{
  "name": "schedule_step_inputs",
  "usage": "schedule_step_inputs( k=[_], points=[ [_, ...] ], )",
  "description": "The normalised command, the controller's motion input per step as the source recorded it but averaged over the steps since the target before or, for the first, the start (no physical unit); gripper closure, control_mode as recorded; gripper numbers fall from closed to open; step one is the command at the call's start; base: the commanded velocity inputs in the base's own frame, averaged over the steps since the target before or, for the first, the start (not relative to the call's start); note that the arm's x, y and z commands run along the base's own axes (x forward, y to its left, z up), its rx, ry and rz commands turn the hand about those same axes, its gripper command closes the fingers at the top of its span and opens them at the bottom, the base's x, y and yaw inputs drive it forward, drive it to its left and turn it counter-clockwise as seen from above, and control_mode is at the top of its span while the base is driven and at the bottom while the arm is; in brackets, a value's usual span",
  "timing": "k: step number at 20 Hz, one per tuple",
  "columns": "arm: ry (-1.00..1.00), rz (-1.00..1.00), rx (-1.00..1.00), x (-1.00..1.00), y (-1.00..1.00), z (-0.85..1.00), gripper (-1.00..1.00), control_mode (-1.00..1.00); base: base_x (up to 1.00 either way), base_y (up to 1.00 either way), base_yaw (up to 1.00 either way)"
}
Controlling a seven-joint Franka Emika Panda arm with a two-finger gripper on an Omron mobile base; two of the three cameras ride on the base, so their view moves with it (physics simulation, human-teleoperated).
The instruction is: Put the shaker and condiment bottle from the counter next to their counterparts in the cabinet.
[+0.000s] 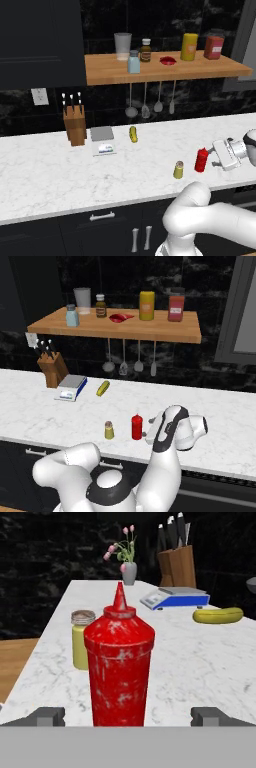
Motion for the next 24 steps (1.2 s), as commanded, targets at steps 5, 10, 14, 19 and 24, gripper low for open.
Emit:
schedule_step_inputs(
  k=[5, 10, 14, 19, 24],
  points=[
    [0.00, 0.00, 0.00, 0.00, 0.12, 0.00, -1.00, -1.00, 0.00, 0.00, 0.00],
    [0.00, 0.00, 0.00, -0.01, 0.01, 0.00, -1.00, -1.00, 0.00, 0.00, 0.00],
    [0.00, 0.00, 0.01, -0.03, 0.00, 0.00, -1.00, -1.00, 0.00, 0.00, 0.00],
    [0.00, 0.00, 0.01, 0.00, 0.01, 0.00, -1.00, -1.00, 0.00, 0.00, 0.00],
    [0.00, 0.00, 0.01, 0.00, 0.02, 0.00, -1.00, -1.00, 0.00, 0.00, 0.00]
  ],
)
